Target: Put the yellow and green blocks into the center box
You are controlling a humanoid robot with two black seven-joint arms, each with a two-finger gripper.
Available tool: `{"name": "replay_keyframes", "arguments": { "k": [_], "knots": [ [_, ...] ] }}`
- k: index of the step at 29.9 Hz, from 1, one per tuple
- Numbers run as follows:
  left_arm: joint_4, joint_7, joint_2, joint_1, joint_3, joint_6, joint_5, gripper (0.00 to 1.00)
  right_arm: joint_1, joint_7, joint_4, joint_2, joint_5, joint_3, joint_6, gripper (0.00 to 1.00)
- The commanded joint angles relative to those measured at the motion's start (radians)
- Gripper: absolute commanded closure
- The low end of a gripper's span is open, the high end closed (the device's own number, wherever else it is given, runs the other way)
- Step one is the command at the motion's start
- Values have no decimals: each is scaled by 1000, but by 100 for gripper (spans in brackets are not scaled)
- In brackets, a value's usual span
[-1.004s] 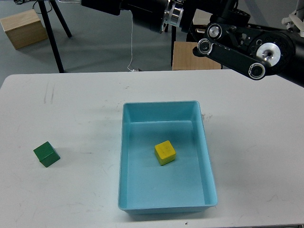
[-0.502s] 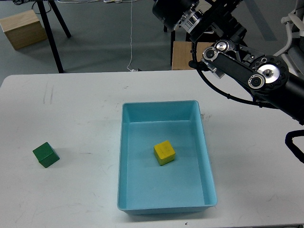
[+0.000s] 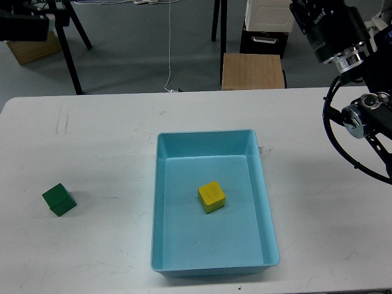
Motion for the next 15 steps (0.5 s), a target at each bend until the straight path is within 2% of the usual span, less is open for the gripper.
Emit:
{"name": "replay_keyframes", "arguments": {
  "k": [1,6,15],
  "knots": [
    [-50,0,-22,31,129,0,126,0,-126,0,121,-101,0,80,-1,1],
    [-64,0,-92,145,154,0,285,0,-313,0,247,-173,0,208,-1,1],
    [-57,0,-165,312,157,0,473,0,-569,0,365,-180,1,395,0,1]
  ]
}}
